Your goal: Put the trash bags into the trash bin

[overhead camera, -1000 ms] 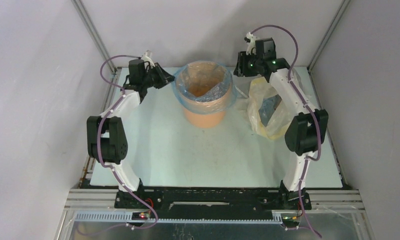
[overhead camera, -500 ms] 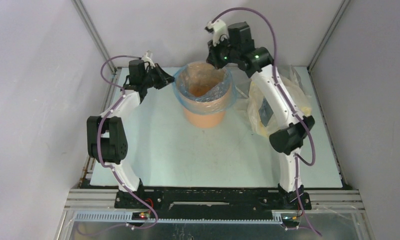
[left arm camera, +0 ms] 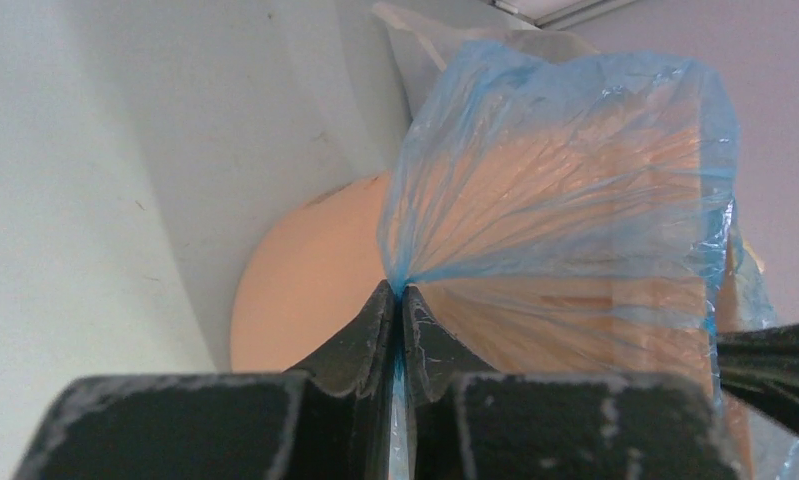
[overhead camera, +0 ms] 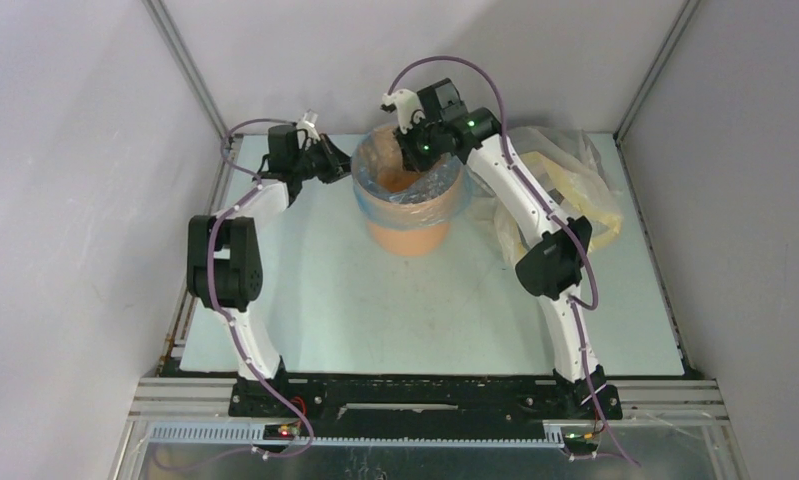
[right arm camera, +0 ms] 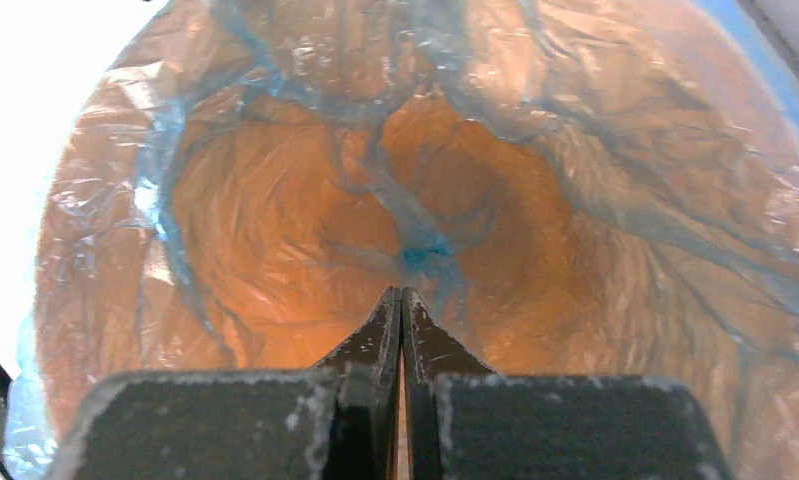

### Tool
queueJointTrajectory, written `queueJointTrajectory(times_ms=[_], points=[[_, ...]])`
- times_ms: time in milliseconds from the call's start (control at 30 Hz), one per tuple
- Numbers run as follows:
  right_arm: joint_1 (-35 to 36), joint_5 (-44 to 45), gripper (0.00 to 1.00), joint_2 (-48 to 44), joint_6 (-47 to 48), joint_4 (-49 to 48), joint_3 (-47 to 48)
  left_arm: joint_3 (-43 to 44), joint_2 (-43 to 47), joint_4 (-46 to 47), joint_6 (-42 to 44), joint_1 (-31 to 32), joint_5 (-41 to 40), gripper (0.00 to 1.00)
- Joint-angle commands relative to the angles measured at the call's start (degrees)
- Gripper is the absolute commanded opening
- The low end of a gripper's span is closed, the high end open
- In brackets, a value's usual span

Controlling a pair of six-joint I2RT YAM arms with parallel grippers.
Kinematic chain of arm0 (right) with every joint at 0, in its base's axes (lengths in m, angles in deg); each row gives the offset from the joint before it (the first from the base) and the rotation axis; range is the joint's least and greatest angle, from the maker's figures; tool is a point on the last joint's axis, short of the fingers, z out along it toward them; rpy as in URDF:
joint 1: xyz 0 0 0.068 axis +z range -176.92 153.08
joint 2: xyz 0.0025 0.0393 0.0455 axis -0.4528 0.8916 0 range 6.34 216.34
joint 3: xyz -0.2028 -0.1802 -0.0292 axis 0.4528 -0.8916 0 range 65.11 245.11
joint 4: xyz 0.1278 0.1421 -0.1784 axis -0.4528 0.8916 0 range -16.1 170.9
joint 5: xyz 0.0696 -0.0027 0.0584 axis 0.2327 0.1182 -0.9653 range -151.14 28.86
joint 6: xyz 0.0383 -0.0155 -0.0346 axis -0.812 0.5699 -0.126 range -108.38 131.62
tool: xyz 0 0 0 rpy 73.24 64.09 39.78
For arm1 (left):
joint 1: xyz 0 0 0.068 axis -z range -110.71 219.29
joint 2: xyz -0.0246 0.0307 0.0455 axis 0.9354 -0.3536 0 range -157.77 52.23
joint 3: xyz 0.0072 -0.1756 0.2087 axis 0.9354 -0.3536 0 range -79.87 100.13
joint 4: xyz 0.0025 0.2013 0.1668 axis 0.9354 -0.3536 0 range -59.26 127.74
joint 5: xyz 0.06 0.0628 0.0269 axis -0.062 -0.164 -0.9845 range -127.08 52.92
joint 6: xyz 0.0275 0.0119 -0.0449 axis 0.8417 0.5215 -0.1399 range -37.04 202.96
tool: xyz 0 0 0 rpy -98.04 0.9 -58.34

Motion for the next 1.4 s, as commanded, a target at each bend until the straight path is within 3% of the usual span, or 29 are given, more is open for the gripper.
queueJointTrajectory(times_ms=[0, 167, 433, 733, 1367], points=[[1.6, 1.5, 0.00, -0.1, 1.5, 3.2, -0.6, 1.6, 0.1, 4.2, -2.0, 0.5, 4.7, 0.11], [1.5, 0.5, 0.00, -1.0, 0.7, 6.0, -4.7, 1.4, -0.7, 4.4, -1.7, 1.4, 6.4, 0.11], [4.1, -0.2, 0.00, -9.9, -2.2, 5.7, -15.5, -1.7, 0.4, 6.1, -1.7, 3.9, 8.0, 0.11], [6.3, -2.2, 0.00, -19.7, -6.2, 5.2, -24.8, -10.0, 4.9, 8.5, -1.7, 4.9, 9.7, 0.11], [0.6, 2.7, 0.00, -17.5, -7.1, 2.8, -24.4, -14.1, 8.4, 10.5, -2.8, 5.6, 5.9, 0.11]])
